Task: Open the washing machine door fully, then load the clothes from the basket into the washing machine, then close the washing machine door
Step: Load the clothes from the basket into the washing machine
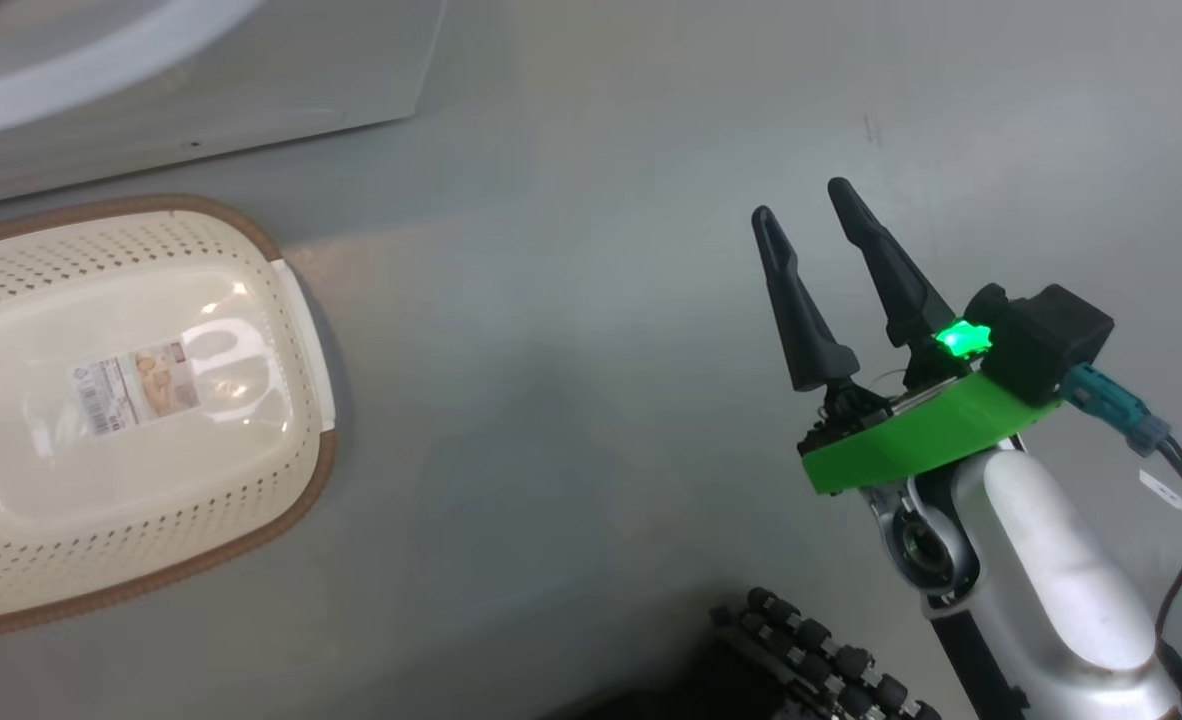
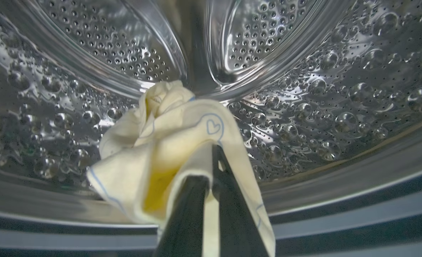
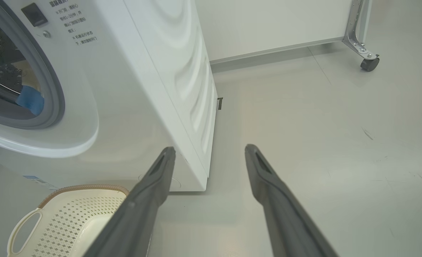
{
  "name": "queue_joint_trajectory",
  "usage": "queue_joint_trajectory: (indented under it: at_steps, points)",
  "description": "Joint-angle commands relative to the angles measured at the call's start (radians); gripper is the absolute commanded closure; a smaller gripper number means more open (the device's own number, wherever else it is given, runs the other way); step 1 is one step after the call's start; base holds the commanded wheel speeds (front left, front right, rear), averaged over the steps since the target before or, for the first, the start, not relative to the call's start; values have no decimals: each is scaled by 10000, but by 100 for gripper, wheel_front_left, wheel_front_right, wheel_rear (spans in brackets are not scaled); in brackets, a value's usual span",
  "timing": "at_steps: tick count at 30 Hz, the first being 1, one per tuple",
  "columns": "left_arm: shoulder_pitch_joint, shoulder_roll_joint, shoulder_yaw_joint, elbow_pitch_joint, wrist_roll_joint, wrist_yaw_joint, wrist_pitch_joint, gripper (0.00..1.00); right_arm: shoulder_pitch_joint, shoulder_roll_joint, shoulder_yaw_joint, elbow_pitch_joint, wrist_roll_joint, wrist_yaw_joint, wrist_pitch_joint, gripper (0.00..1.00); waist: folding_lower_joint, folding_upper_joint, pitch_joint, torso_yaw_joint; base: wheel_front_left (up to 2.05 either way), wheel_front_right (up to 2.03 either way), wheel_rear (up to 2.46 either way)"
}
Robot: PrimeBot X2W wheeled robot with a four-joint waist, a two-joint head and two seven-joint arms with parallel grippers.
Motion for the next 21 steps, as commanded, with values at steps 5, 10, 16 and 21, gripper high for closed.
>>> queue_joint_trajectory:
  at_steps: [5,10,16,21]
  points:
    - [-1397,1089,209,345,1072,-11,-1867,100,-71,-52,355,-338,292,16,-95,0,-1,0,568,-667,0,0,0]
    - [-2119,1110,48,819,1730,94,-3489,100,-82,-52,379,-356,388,16,-95,0,-1,0,798,-815,0,0,0]
    - [-2567,820,-64,1570,1937,264,-4314,100,-124,-52,373,-335,382,16,-95,0,-1,0,894,-742,0,0,0]
    - [-2556,476,119,2309,1422,185,-3955,64,-151,-52,355,-313,317,16,-95,0,-1,0,881,-624,0,0,0]
